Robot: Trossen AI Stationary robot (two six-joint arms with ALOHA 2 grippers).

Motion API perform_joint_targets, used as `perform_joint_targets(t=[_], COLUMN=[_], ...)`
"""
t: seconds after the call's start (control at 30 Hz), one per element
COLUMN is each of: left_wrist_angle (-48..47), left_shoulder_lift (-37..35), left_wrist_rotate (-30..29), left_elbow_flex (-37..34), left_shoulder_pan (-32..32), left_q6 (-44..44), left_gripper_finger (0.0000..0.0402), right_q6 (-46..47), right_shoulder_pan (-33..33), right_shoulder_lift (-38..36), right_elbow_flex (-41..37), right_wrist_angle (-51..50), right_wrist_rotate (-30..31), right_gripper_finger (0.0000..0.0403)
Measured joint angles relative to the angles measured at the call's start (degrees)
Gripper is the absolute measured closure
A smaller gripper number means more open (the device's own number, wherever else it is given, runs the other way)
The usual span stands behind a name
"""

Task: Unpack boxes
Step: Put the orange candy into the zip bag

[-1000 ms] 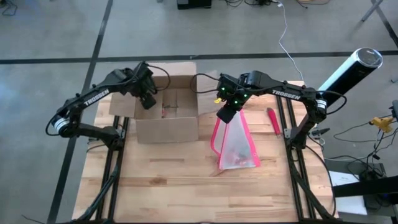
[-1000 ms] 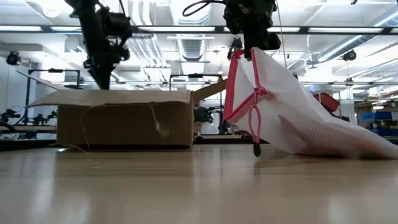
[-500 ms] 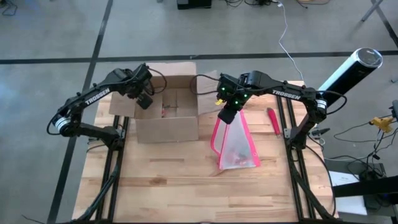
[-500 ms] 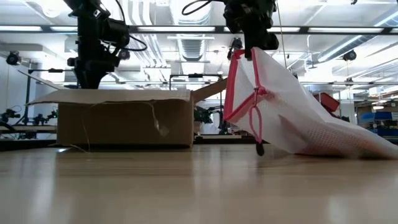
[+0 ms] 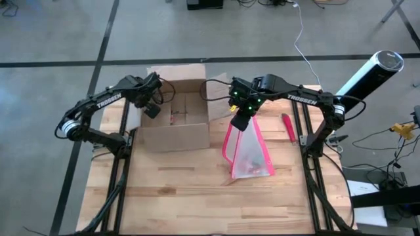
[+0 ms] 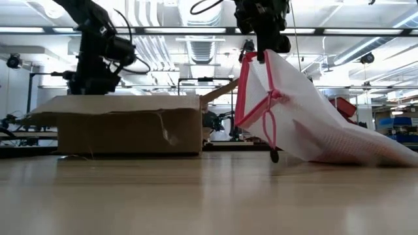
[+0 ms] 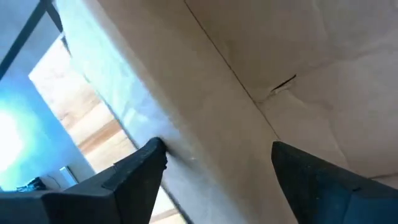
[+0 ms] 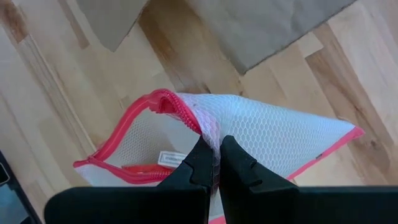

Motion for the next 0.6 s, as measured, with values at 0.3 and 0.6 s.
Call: perform_joint_targets(t=[0.3,0.6], left_wrist_angle=[5.56,7.93], left_shoulder_lift=[1.54,1.52], left_wrist_rotate=[0.76,3.36], left_elbow_flex=[-3.81,-3.12], left_shoulder_pan=[0.00,0.02], left_q6=[-0.67,3.83], left_gripper_finger=[0.0197,0.0390], right_q6=[-0.44,-0.46], right_shoulder_pan=[-0.75,-0.97], right_shoulder_lift=[0.00,0.00], right_elbow_flex=[0.00,0.00], right_wrist_angle=[0.00,0.00], right_wrist_rotate=[-0.26,-0.26], right_gripper_finger=[0.0403,0.0403])
